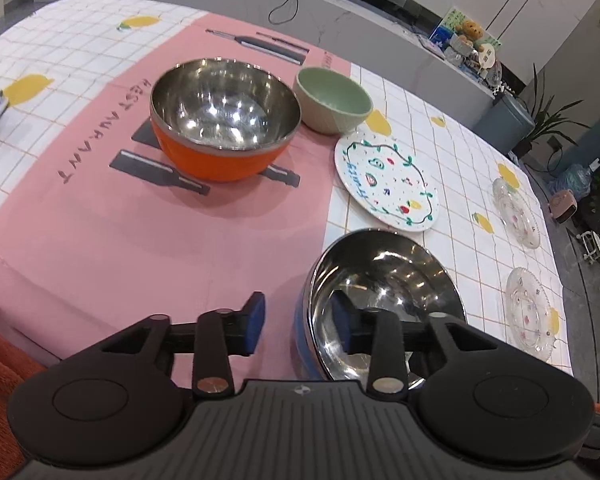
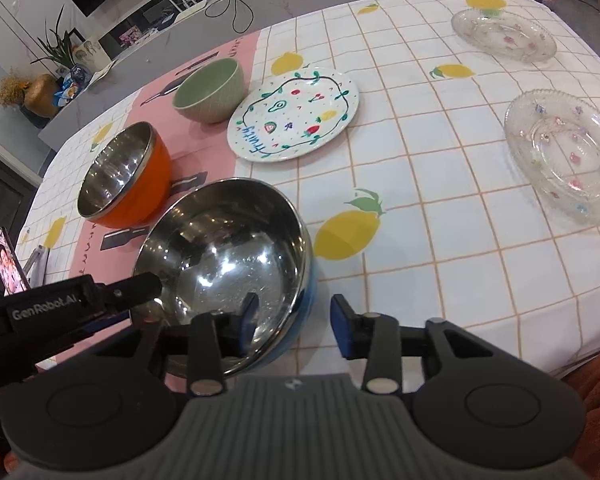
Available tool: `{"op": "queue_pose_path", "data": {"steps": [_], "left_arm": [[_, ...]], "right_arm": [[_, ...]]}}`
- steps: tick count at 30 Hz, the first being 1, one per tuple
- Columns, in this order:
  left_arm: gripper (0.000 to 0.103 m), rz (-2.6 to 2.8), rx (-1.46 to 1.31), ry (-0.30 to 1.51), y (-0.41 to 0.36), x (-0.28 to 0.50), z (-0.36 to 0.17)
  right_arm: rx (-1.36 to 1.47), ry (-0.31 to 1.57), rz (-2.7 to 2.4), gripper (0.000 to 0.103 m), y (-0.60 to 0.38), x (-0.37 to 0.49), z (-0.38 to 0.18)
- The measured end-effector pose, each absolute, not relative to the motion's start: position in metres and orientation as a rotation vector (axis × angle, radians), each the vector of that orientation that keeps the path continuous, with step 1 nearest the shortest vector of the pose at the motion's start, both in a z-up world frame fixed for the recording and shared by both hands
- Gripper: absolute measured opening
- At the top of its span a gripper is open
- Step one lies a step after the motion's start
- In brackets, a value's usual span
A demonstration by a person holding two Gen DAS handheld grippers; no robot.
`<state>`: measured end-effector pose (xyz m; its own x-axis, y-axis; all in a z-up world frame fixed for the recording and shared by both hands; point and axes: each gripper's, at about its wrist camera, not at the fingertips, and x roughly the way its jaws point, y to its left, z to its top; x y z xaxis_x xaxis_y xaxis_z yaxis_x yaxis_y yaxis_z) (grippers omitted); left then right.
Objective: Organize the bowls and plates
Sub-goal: 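Lift the blue bowl with both grippers and carry it toward the orange bowl, then lower the blue bowl with both grippers over the orange bowl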
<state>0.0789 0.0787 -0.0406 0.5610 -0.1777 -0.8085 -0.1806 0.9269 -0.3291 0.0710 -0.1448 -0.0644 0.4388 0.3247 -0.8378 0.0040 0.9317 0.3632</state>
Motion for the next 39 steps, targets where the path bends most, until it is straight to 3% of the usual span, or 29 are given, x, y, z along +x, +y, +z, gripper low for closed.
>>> {"op": "queue_pose_path", "data": {"steps": [6,22,39], "left_arm": [[0.051,0.021,-0.331,0.912,0.078,0.075,-0.027],[0.052,0.025,-0.276,0.813,0.088,0.075,-0.010],[0.052,0.038,-0.201,0.792,0.127,0.126,0.029]], "right_arm": [[0.330,1.070,0.196,0.046,-0.147,0.068,-0.058],[0.334,0.909,0.244,0.058,-0.143,0.065,-0.029],[0.278,0.957,0.317,0.058,-0.095,0.118,-0.012]]}}
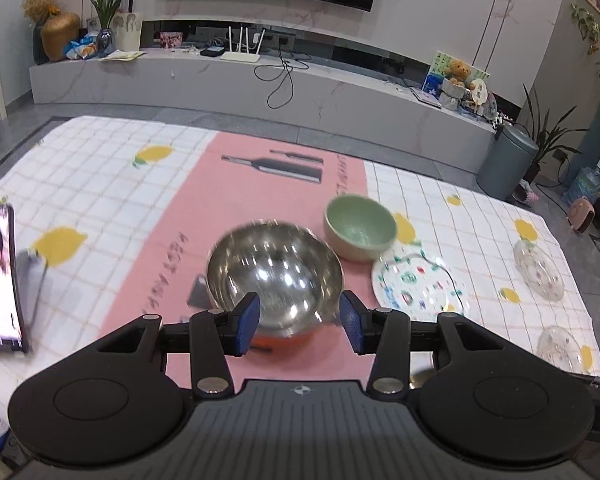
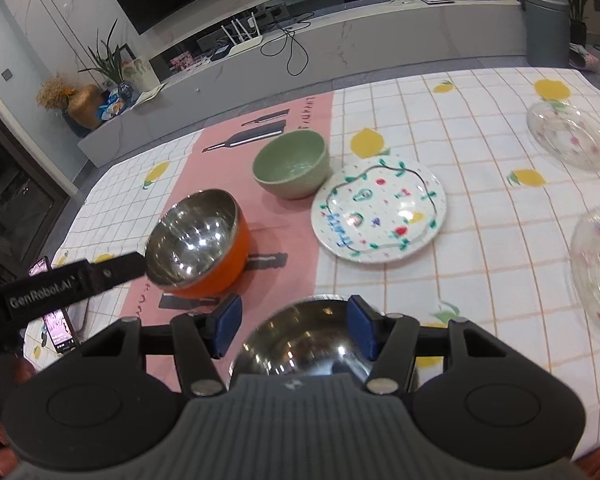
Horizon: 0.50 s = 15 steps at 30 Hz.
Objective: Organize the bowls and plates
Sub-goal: 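Lower the blue bowl with both grippers over the orange bowl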
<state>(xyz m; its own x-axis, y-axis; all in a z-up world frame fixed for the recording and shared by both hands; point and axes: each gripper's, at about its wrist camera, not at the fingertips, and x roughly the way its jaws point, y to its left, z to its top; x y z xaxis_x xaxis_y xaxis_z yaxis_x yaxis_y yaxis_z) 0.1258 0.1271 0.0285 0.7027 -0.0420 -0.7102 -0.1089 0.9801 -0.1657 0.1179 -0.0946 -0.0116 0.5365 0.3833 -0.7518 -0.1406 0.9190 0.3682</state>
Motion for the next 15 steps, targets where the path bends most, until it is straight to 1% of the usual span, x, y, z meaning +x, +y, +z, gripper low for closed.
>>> {"op": "queue_pose_path", "data": {"steps": [7,15], "left_arm": [[0.053,0.089,-0.135,0.787,0.147,0.157,0.031],[0.053,0.156,-0.300,0.788,0.189,0.174,0.008]], "right_arm": [[0.286,1.006,0.323,0.058,-0.075,0.151,-0.011],[0.291,1.048,0.323,0.058,-0.051,0.185,-0.020]]}}
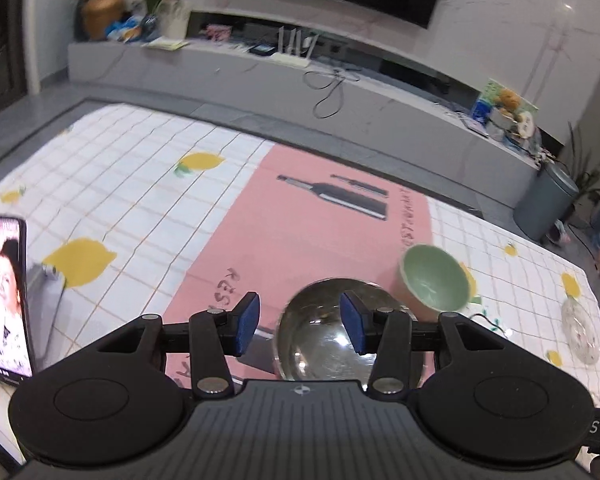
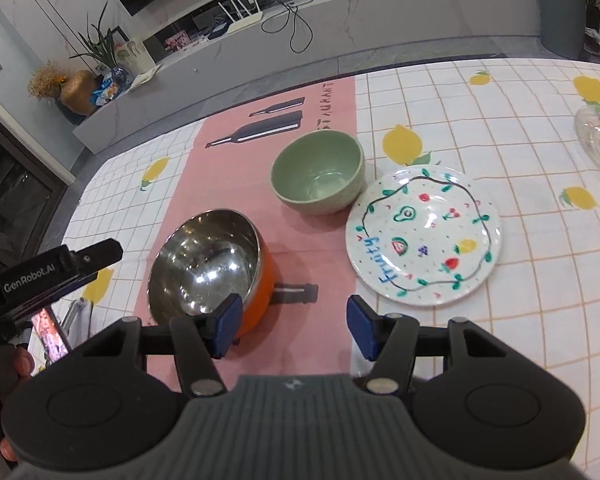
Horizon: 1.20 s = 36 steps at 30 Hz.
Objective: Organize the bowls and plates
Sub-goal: 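Lower the blue bowl with both grippers over the orange bowl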
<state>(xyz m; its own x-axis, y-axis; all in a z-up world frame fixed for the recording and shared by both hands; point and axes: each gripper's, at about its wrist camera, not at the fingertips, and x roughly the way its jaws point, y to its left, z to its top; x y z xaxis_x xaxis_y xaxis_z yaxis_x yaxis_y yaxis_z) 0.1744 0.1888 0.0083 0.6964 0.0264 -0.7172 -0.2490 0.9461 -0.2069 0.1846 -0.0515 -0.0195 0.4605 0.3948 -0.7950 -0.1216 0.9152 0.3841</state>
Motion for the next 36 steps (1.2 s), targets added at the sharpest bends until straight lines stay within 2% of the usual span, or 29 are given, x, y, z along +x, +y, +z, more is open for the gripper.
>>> {"op": "queue_pose_path", "data": {"steps": [4,16,22,27,32,33,36], "left_arm": [[0.053,0.130,-0.342,0.816,0.195,0.181,-0.003],[0.052,0.181,-0.385,0.948,0.200,0.200,-0.040],[0.040,0.185,-0.330,1.004,0.189,0.206,-0.047],[0.024,0.180,-0.330,1.029,0.188,0.207,-0.051],[0.012,0.205,-0.328,1.027,0.189,0.206,-0.051],[0.009,0.210,-0.324,1.026,0.189,0.205,-0.051],[0.007,0.206,-0.323,1.013,0.188,0.204,-0.050]], "right_arm": [[0.301,1.082,0.332,0.057,-0.041,0.200,-0.030],[0.371,1.206,0.320,0.046,-0.018,0.235,-0.071],[0.383,1.223,0.323,0.040,-0.012,0.241,-0.077],[0.385,1.226,0.321,0.035,-0.009,0.242,-0.079],[0.383,1.221,0.318,0.030,-0.006,0.241,-0.079],[0.382,1.219,0.316,0.028,-0.005,0.241,-0.079],[0.384,1.213,0.325,0.016,-0.003,0.238,-0.078]]}}
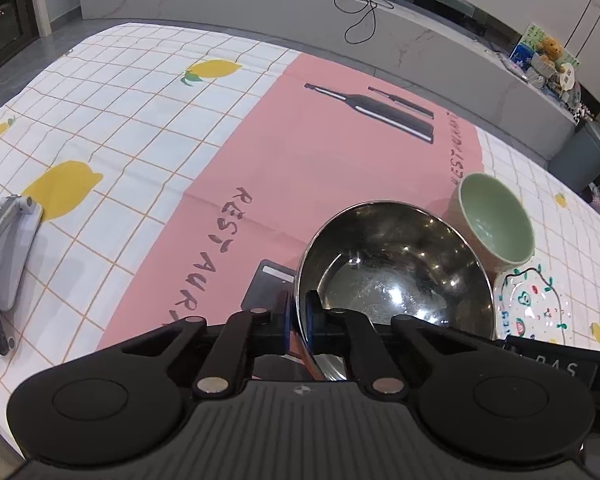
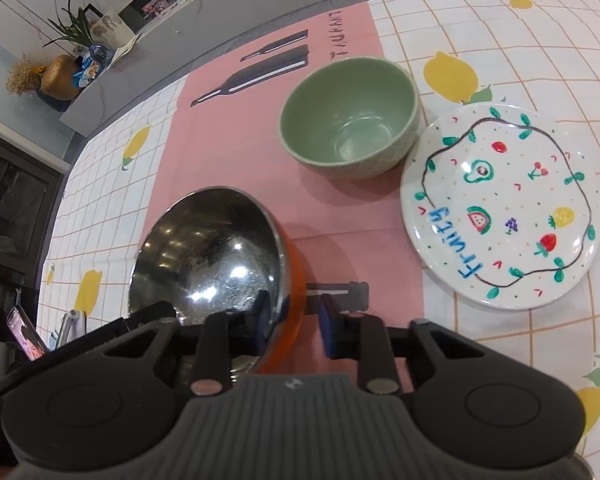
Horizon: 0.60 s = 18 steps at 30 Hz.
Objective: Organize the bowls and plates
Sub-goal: 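Lower the blue bowl with both grippers over the orange bowl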
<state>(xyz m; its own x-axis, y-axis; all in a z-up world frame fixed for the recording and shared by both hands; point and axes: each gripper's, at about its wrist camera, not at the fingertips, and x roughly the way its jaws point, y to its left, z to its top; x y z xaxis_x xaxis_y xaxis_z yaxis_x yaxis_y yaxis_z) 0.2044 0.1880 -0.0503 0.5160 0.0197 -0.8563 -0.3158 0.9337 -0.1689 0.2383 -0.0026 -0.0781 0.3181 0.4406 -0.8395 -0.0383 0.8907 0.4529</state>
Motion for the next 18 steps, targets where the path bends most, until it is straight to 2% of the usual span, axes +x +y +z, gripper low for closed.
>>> {"op": "queue_pose_path", "data": {"steps": [18], "left_arm": [[0.007,0.114,-0.375,0.877,0.160,0.156,-0.015]], "right_arm": [[0.396,1.079,0.276,0.015,-0.036,0.188,-0.032]]}}
